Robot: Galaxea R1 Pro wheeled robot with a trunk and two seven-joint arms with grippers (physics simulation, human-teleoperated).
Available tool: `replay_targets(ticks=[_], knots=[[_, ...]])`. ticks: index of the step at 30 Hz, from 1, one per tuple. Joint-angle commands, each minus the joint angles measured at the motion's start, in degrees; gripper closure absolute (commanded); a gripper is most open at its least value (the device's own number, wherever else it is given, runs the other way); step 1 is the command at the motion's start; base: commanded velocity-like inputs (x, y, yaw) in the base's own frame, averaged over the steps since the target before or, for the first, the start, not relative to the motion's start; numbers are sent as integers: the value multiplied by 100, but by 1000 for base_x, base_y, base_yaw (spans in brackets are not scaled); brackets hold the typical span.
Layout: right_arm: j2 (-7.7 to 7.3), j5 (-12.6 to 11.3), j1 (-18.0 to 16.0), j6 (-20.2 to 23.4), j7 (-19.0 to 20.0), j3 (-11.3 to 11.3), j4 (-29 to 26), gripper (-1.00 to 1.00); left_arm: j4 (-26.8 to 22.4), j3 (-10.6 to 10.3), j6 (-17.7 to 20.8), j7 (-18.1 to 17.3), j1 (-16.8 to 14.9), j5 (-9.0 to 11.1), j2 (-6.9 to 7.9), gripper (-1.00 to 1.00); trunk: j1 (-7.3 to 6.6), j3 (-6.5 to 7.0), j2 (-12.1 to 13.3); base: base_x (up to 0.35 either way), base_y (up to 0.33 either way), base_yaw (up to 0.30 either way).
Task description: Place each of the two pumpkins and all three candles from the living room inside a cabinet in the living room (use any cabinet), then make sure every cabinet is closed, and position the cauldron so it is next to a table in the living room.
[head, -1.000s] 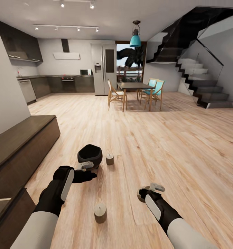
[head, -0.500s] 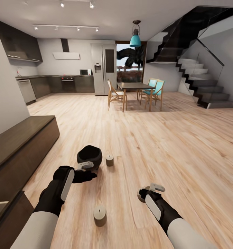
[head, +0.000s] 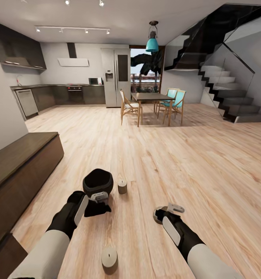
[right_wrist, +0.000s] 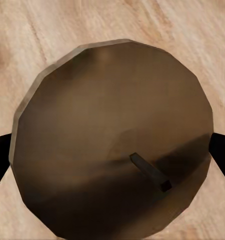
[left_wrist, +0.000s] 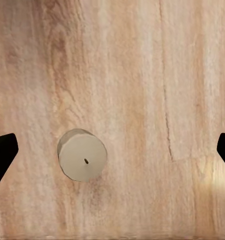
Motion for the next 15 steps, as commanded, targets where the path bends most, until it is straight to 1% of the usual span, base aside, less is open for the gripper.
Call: replay_targets(ticks=[1, 2, 3, 5, 6, 7, 8, 10, 12, 13, 15], knots=[[-6, -51, 1, 40, -52, 33, -112, 100, 90, 25, 28, -14, -31, 1, -6, -100, 0, -6, -2, 53, 0, 0], [-6, -50, 9, 67, -54, 34, -174, 100, 123, 25, 28, -12, -41, 3, -6, -100, 0, -6, -2, 42, 0, 0], [-6, -49, 47, 200, -57, 34, -330, 100, 170, 25, 28, -6, -54, 3, -6, -100, 0, -6, -2, 27, 0, 0], [-12, -48, 230, 687, -63, 12, -895, 100, 220, 25, 28, 9, -69, -1, -6, -100, 0, -6, -2, 14, 0, 0], [-20, -47, 305, 804, -66, 6, -1084, 100, 226, 25, 28, 14, -72, -4, -6, -100, 0, -6, -2, 9, 0, 0], [-50, -50, 502, 1006, -82, -4, -1503, 100, 240, 25, 28, 24, -84, -14, -6, -100, 0, -6, -2, 6, 0, 0], [-71, -53, 600, 1093, -96, -8, -1702, 100, 251, 27, 28, 29, -94, -20, -6, -100, 0, -6, -2, 5, 0, 0], [-151, -78, 861, 1397, -169, -31, -2288, 100, 381, 31, 28, 46, -175, -39, -13, -100, 0, -6, -2, 2, 0, 0], [-174, -89, 927, 1503, -197, -91, -2466, 100, 509, 32, 28, 54, -234, -44, -17, -100, 0, -6, -2, 1, 0, 0], [-190, -96, 971, 1576, -215, -183, -2608, 100, 669, 33, 28, 68, -305, -45, -21, -100, 0, -6, -2, 0, 0, 0], [-203, -98, 1011, 1643, -230, -284, -2772, 100, 920, 38, 28, 104, -414, -35, -25, -100, 0, -6, -2, 0, 0, 0]])
